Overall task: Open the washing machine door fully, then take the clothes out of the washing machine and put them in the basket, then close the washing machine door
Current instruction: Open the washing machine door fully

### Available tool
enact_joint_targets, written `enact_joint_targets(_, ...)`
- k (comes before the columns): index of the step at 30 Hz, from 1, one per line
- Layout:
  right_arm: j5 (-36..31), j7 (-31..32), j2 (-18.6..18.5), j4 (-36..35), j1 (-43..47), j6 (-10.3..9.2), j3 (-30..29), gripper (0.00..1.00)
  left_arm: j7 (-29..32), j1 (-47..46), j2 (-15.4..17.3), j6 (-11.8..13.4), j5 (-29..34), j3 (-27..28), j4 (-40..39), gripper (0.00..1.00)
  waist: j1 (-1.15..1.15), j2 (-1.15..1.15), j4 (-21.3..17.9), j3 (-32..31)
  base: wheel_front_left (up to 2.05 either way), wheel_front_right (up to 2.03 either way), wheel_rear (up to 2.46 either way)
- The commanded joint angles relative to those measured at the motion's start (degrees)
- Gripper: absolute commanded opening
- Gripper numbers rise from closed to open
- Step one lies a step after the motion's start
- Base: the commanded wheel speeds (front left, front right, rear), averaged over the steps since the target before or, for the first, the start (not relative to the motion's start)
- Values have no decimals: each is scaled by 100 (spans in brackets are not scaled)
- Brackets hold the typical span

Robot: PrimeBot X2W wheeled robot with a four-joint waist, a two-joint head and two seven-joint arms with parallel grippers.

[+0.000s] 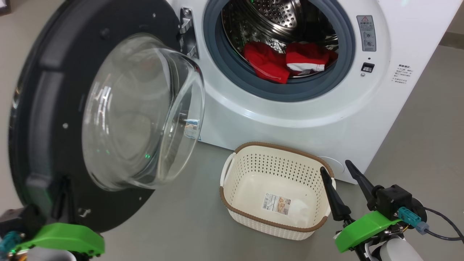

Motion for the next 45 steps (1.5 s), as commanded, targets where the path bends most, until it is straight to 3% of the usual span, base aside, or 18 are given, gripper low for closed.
enact_joint_targets(1, -77, -37, -28, -122, -137, 43, 124, 100, -92, -356, 266, 59, -81, 398, -26, 0, 0, 0, -8, 36, 0, 0, 0)
enact_joint_targets(11, -89, -37, -157, -141, -199, 43, 178, 100, -261, -692, 562, 27, -280, 778, 467, 0, 0, 0, -84, 178, 0, 0, 0)
enact_joint_targets(31, -101, -37, -311, -113, -233, 43, 258, 100, -521, -1460, 1068, -171, -265, 852, 1920, 0, 0, 0, -106, 317, 0, 0, 0)
enact_joint_targets(39, -81, -37, -259, -74, -218, 43, 273, 100, -684, -1561, 1098, -357, -335, 854, 2269, 0, 0, 0, -126, 237, 0, 0, 0)
enact_joint_targets(45, -68, -37, -188, -20, -191, 43, 293, 100, -780, -1351, 992, -482, -477, 931, 2051, 0, 0, 0, -203, 117, 0, 0, 0)
